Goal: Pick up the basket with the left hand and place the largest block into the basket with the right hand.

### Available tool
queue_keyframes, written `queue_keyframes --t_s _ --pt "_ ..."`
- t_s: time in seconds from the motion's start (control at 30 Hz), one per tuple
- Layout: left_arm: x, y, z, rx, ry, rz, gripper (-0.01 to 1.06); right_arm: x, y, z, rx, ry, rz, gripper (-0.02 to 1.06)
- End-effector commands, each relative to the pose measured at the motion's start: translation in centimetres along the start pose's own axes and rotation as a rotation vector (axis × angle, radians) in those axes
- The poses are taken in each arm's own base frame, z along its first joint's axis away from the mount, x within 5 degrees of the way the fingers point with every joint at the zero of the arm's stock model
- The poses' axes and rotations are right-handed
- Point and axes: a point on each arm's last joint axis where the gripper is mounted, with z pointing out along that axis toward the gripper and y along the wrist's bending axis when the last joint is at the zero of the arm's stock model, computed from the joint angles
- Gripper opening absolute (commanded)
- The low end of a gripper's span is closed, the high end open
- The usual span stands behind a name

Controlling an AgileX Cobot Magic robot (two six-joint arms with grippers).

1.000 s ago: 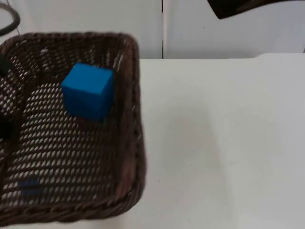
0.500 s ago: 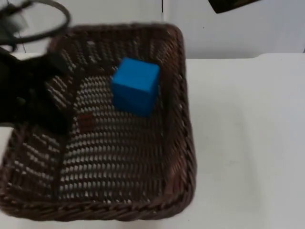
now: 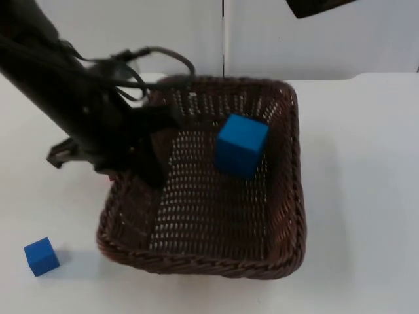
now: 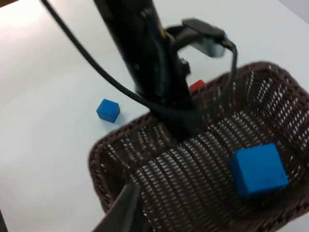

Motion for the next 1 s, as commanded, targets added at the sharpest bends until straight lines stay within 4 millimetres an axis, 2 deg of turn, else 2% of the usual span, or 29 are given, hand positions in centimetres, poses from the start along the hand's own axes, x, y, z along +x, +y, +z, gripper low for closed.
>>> queue_keyframes --t_s 0.0,0.17,0.37,0.97 --pt "-0.9 -0.2 1.2 0.022 0.0 -0.033 0.0 0.1 -0.1 -0.3 0.007 -0.006 0.001 1.05" --pt "-1.3 1.1 4.3 0.008 0.043 -0.082 0.0 0.1 -0.1 -0.3 0.007 -0.003 -0.001 1.05" --pt "-1.0 1.7 5.6 0.013 0.071 -0.119 0.0 0.1 -0.1 -0.3 0.006 0.0 -0.005 1.05" --pt "-1.2 1.8 5.7 0.001 0.053 -0.115 0.0 0.1 -0.1 -0.3 0.006 0.0 -0.005 1.05"
